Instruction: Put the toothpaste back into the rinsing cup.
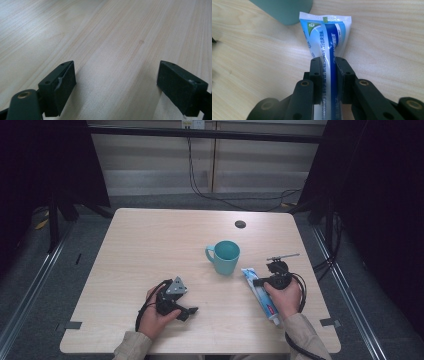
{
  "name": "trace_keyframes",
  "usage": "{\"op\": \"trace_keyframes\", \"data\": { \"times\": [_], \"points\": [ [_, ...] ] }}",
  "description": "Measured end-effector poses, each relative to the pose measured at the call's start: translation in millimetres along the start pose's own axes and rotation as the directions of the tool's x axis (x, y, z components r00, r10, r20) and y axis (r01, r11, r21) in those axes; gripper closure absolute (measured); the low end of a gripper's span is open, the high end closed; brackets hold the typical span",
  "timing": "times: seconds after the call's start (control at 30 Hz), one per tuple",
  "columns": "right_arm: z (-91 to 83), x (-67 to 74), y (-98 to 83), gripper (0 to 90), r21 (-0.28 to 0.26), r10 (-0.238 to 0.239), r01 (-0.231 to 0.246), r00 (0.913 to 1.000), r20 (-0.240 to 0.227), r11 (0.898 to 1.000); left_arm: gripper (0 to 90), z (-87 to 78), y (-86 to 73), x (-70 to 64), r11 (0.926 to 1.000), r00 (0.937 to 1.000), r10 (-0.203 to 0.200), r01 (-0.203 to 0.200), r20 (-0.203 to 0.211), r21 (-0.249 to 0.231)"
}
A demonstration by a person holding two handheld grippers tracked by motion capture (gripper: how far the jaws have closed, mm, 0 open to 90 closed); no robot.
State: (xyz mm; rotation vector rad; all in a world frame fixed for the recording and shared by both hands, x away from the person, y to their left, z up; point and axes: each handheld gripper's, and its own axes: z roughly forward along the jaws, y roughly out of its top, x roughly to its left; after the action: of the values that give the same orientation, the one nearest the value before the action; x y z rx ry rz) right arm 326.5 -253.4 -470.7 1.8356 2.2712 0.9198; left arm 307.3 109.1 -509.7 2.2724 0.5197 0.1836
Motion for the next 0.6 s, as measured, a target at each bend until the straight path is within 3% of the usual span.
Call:
{"op": "trace_keyframes", "data": {
  "times": [0.13, 0.23, 0.4, 0.43, 0.5, 0.6],
  "points": [
    [-0.3, -0.9, 1.1, 77.1, 0.012, -0.009, 0.009, 0.9999, 0.005, 1.0, 15.1, 0.5, 0.0, -0.2, 1.0, 1.0, -0.005, 0.005, 0.0, -0.006],
    [-0.6, 3.5, 2.6, 75.4, 0.013, -0.034, 0.033, 0.9978, 0.057, 0.999, 15.1, 0.2, 0.1, 0.1, 1.0, 1.0, 0.001, -0.001, 0.0, -0.001],
    [-0.5, 6.4, 2.7, 72.6, 0.039, -0.053, 0.051, 0.9961, 0.07, 0.998, 15.1, 0.5, 0.0, -0.3, 1.0, 1.0, -0.005, 0.005, 0.0, -0.006],
    [0.0, 5.9, 2.7, 71.3, 0.043, -0.063, 0.06, 0.9955, 0.071, 0.997, 15.1, 0.2, 0.1, 0.1, 1.0, 1.0, 0.001, -0.001, 0.0, -0.002],
    [3.8, 5.6, 1.5, 59.7, 0.089, -0.062, 0.054, 0.9937, 0.093, 0.995, 15.1, 0.2, 0.1, 0.1, 1.0, 1.0, 0.001, -0.001, 0.0, -0.002],
    [7.8, 6.1, -0.3, 55.9, 0.103, -0.077, 0.065, 0.9897, 0.12, 0.993, 15.1, 0.2, 0.1, 0.1, 1.0, 1.0, 0.001, -0.001, 0.0, -0.001]
  ]
}}
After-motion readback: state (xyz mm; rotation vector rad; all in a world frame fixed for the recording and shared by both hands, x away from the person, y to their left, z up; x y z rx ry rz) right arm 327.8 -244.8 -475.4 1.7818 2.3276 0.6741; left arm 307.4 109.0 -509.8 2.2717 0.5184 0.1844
